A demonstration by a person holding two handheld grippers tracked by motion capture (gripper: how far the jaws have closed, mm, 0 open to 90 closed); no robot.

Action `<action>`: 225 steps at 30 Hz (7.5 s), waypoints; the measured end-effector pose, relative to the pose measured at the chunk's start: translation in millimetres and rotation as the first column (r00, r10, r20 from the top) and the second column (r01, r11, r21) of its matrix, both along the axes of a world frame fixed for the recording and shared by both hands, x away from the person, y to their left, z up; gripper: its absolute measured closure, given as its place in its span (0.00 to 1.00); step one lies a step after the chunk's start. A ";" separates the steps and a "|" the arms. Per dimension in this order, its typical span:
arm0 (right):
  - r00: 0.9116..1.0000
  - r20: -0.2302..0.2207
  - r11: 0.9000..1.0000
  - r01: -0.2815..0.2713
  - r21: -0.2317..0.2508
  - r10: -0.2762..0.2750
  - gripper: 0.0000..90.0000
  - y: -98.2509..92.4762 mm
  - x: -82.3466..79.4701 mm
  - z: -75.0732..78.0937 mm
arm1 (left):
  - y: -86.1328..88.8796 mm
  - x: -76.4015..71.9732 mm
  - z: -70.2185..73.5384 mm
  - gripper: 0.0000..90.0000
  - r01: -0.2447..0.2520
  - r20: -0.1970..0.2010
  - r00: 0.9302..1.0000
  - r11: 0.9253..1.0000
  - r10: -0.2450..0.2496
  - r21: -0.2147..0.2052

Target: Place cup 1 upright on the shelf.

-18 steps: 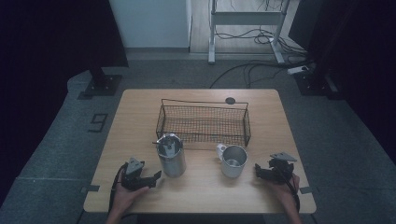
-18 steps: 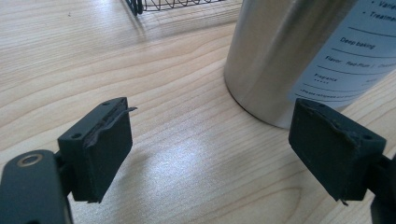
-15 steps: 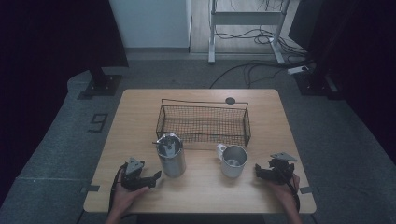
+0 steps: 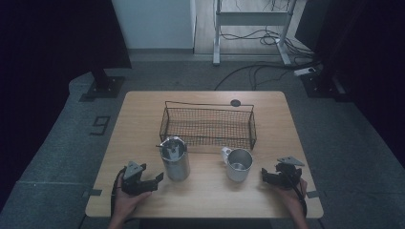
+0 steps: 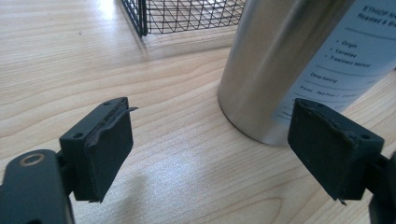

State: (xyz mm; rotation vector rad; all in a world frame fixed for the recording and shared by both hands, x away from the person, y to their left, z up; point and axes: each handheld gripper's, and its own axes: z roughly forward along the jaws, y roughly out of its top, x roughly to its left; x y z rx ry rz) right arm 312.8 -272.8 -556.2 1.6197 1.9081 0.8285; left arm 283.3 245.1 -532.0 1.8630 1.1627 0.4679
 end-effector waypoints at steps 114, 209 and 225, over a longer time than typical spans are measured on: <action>1.000 0.009 1.000 -0.009 0.005 0.009 0.08 -1.0 -1.8 0.2 | -69.0 27.2 51.3 0.04 0.158 0.164 0.974 0.987 -0.153 -0.014; 1.000 0.023 1.000 -0.016 0.004 0.016 0.14 -1.5 -1.3 0.5 | -60.1 46.2 124.7 0.05 0.207 0.286 0.941 0.977 -0.182 -0.059; 1.000 0.024 1.000 -0.018 0.004 0.018 0.14 -1.6 -1.3 0.5 | -64.4 58.6 135.0 0.05 0.197 0.285 0.943 0.979 -0.174 -0.053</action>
